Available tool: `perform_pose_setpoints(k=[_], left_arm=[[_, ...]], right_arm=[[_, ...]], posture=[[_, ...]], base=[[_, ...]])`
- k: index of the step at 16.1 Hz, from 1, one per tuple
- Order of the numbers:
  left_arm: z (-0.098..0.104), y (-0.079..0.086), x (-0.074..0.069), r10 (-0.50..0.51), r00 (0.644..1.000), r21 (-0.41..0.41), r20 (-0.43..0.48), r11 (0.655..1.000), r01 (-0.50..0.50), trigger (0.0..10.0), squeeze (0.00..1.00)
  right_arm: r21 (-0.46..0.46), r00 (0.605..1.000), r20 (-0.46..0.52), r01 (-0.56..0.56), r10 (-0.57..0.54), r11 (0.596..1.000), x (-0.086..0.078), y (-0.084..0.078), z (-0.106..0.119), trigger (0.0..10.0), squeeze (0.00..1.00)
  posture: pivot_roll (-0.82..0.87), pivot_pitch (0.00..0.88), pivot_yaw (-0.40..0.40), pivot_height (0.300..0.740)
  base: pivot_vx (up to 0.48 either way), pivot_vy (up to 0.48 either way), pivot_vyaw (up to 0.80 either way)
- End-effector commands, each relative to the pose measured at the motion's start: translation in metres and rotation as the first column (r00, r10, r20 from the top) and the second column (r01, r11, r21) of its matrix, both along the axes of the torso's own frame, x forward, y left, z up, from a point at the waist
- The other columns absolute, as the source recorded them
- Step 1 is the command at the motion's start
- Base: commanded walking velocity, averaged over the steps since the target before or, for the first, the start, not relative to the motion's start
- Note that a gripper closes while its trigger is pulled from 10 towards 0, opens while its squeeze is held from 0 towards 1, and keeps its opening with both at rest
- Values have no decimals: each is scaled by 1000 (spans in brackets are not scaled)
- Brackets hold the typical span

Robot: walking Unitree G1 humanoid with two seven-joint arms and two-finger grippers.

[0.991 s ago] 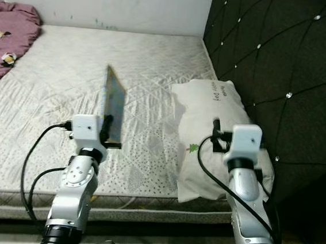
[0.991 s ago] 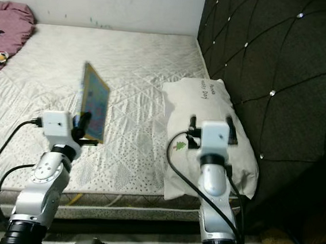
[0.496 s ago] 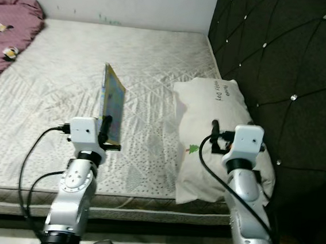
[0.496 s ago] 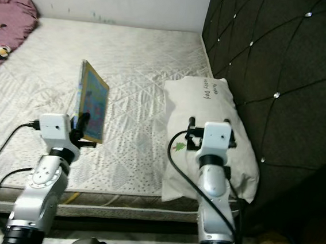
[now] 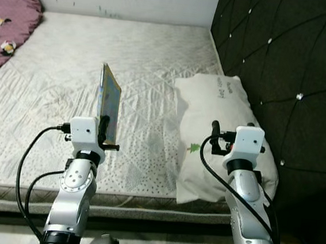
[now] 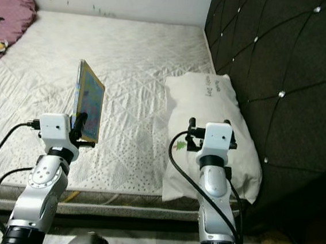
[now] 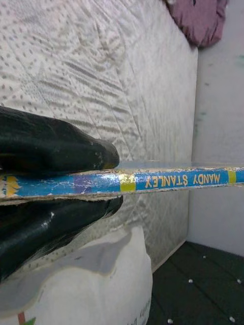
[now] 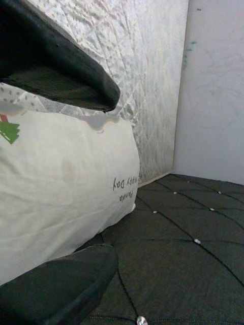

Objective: Clean up the room

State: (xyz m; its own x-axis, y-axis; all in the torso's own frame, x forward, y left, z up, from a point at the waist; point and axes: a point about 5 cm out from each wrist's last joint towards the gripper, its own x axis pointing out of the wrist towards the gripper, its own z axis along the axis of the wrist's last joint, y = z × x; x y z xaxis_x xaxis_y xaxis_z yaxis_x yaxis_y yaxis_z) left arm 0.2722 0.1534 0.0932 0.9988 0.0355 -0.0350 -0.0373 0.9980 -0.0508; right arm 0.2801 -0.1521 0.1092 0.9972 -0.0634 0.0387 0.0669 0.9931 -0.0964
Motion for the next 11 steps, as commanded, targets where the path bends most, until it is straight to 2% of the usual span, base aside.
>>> perform_pose_setpoints(k=[1,3,11], left_arm=[[11,3,1,10,999,12,48,1000,-11,10000,0],[12,2,2,12,999,13,50,1000,-13,10000,0],[15,-2,4,-7,998,-18,65,1000,8,10000,0]], right_arm=[[0,1000,1,-8,8,1000,1,1,1,10000,0],[-1,1000,1,-8,8,1000,2,1,0,10000,0],[-9,1000,-3,-26,26,1000,4,1,-1,10000,0]], posture=[[-28,0,-10,666],[-28,0,-7,647],[-31,0,-18,647]], base=[[0,0,0],[0,0,0],[0,0,0]])
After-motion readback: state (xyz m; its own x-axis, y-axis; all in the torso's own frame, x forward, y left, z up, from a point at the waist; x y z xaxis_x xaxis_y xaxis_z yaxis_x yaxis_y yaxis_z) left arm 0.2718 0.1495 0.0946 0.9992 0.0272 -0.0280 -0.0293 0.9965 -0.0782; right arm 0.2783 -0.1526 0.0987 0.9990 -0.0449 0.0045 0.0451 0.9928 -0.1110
